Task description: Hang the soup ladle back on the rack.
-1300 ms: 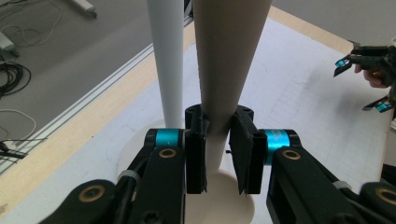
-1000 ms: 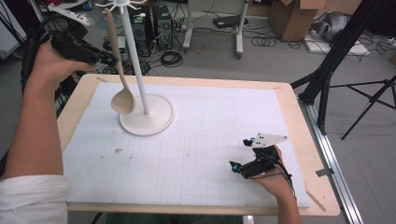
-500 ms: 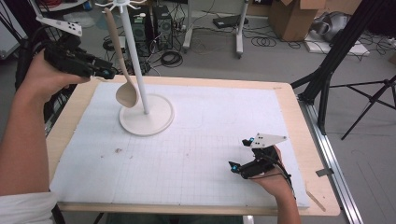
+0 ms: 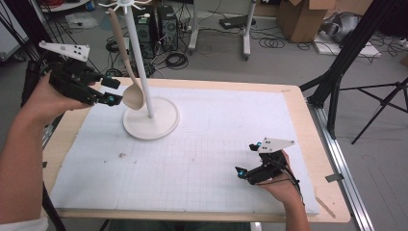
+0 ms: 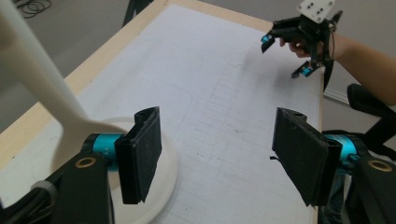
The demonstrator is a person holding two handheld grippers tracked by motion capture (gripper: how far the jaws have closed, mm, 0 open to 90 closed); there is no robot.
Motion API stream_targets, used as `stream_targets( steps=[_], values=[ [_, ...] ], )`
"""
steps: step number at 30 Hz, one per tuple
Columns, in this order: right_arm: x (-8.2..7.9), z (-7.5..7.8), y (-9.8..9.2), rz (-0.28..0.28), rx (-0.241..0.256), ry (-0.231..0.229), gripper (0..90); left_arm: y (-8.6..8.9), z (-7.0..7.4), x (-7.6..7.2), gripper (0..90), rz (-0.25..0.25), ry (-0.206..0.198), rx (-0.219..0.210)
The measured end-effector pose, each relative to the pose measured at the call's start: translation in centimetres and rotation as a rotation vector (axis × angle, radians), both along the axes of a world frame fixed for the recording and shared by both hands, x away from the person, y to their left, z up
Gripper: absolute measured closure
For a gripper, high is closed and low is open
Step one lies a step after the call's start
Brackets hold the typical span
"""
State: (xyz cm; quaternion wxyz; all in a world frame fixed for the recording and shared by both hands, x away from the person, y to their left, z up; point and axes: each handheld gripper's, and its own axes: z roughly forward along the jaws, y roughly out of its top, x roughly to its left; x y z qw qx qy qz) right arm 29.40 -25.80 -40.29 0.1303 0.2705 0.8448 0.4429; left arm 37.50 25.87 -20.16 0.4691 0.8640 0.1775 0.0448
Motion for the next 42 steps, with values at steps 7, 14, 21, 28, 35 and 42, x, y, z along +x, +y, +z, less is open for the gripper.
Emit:
stream_targets(
  steps=[7, 14, 21, 28, 35, 42],
  values=[
    [0.0, 0.0, 0.1, 0.000, -0.003, 0.000, 1.4, -0.7, -2.6, -1.2, 24.4, -0.028, -0.005, -0.010],
    [-0.1, 0.1, -0.1, -0.004, 0.004, -0.001, 1.3, -1.3, -5.5, -2.3, 16.4, -0.052, 0.002, -0.022],
    [0.0, -0.1, 0.1, -0.002, -0.003, 0.006, 1.3, -1.2, -8.3, -3.4, 11.9, -0.066, 0.006, -0.062],
    [0.1, -0.2, 0.1, -0.002, 0.004, 0.006, 1.3, -2.4, -10.9, -4.5, 8.6, -0.098, 0.005, -0.086],
    [0.0, -0.2, 0.1, -0.001, 0.003, 0.007, 1.4, -3.4, -13.5, -5.0, 5.6, -0.091, 0.017, -0.106],
    [0.2, -0.4, 0.1, 0.000, 0.002, 0.009, 1.3, -3.2, -16.3, -5.1, 1.7, -0.055, 0.028, -0.121]
  ],
)
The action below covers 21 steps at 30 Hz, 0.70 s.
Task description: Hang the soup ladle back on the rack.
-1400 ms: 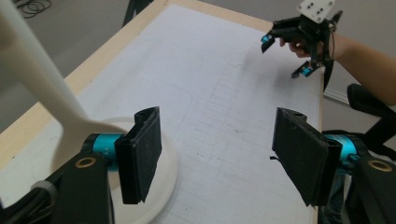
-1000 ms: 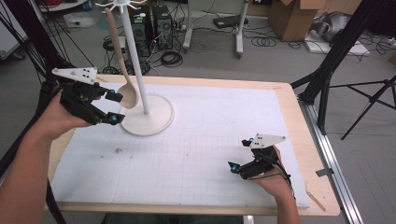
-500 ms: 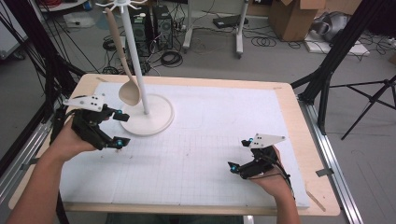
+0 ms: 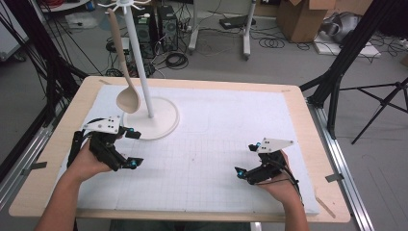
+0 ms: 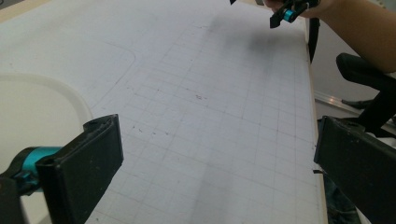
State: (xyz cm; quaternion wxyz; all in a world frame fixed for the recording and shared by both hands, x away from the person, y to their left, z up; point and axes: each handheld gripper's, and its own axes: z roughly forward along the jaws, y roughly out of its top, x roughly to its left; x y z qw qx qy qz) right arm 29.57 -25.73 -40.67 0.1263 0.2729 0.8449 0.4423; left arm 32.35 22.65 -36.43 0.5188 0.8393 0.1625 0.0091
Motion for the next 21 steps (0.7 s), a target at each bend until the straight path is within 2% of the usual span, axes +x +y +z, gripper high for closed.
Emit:
stream_targets(
  steps=[5, 8, 9, 11, 13, 21],
  values=[
    [0.1, -0.2, 0.0, -0.001, 0.000, 0.009, 1.3, 0.3, -1.7, -0.2, 1.7, -0.002, 0.002, 0.017],
    [0.2, -0.3, 0.0, -0.005, -0.004, 0.011, 1.3, 0.6, -2.7, -0.5, 1.7, -0.013, 0.001, -0.004],
    [0.2, -0.3, -0.1, -0.003, -0.006, 0.013, 1.3, 0.7, -3.1, -0.4, 1.7, -0.011, 0.016, 0.007],
    [0.2, -0.3, -0.1, -0.005, -0.001, 0.012, 1.3, 0.9, -3.3, -0.4, 1.7, 0.001, 0.008, 0.037],
    [0.2, -0.2, -0.1, -0.004, -0.003, 0.008, 1.3, 1.2, -3.5, -0.5, 1.7, 0.002, 0.012, 0.023],
    [0.3, -0.4, 0.1, -0.001, -0.006, 0.013, 1.3, 1.8, -3.7, -0.4, 1.7, 0.021, 0.013, 0.021]
  ],
)
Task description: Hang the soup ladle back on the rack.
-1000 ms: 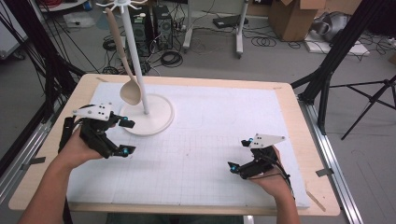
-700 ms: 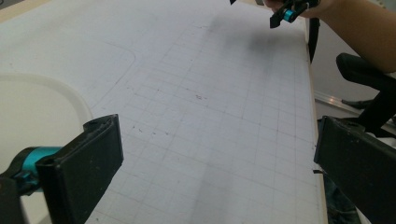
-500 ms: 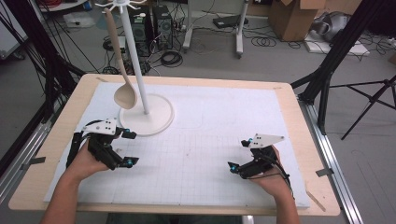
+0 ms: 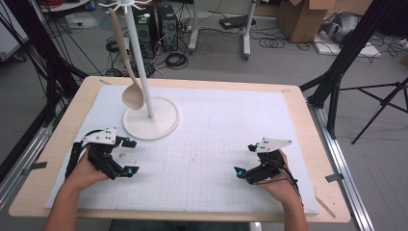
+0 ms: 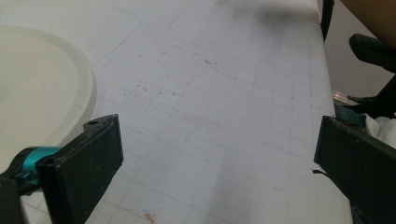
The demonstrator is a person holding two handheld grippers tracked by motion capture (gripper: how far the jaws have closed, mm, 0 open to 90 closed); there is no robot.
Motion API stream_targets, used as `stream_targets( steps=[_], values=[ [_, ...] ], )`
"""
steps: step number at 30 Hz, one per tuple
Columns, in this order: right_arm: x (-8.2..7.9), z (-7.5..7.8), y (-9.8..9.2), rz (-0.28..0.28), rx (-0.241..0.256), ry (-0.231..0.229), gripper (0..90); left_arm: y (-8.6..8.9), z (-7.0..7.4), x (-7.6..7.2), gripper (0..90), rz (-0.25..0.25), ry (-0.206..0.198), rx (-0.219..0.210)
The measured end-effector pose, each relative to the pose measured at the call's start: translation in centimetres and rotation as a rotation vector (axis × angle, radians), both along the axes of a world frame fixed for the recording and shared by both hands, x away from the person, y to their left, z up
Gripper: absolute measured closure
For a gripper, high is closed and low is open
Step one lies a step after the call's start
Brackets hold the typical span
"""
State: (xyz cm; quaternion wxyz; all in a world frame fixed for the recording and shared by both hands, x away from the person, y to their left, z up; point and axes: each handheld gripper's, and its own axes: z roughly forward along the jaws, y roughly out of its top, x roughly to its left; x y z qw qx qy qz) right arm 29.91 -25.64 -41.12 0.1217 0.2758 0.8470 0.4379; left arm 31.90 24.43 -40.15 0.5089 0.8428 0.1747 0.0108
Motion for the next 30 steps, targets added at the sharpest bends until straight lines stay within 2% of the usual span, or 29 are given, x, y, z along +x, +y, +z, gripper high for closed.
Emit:
stream_targets(
  steps=[12, 25, 30],
  values=[
    [0.00, -0.28, 0.21, -0.001, -0.004, 0.008, 1.3, -0.13, -0.15, -0.02, 1.7, -0.005, 0.000, 0.015],
    [0.02, -0.29, 0.21, 0.002, -0.002, 0.012, 1.3, 0.06, -0.36, 0.06, 1.7, 0.009, 0.008, 0.012],
    [0.07, -0.33, 0.27, 0.004, -0.008, 0.007, 1.3, -0.02, -0.65, 0.18, 1.7, 0.012, 0.012, 0.026]
  ],
)
